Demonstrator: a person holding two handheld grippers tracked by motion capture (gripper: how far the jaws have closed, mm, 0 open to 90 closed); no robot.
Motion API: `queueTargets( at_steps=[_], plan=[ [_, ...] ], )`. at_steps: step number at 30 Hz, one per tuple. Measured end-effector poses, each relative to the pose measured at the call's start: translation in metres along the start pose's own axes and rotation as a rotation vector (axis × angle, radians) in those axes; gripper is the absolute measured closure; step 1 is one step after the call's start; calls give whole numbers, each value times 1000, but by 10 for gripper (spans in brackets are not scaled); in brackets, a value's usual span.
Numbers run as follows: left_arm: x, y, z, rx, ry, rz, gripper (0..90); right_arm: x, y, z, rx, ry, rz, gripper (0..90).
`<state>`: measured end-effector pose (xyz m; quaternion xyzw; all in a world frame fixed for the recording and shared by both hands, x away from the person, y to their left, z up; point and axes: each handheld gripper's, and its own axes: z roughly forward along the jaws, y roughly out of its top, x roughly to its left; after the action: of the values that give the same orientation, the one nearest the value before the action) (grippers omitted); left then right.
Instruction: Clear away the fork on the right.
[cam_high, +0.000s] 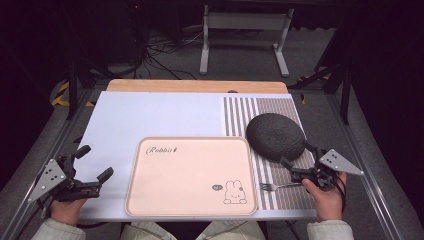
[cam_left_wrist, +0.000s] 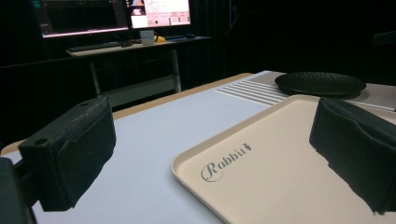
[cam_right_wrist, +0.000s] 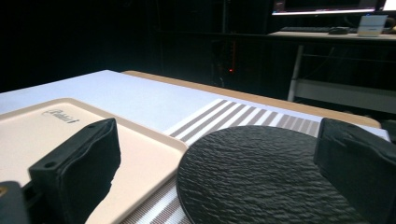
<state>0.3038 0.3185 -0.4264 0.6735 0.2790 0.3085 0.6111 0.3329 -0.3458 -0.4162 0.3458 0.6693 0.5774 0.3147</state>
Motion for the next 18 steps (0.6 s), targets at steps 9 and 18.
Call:
queueTargets(
  at_steps=[9, 18],
  plan=[
    [0, 0, 0, 0, -1, 0, 12, 4, 3, 18, 32, 54, 7, 6],
    [0, 0, 0, 0, -1, 0, 12, 14, 11, 31, 111, 134, -3, 20]
  ],
)
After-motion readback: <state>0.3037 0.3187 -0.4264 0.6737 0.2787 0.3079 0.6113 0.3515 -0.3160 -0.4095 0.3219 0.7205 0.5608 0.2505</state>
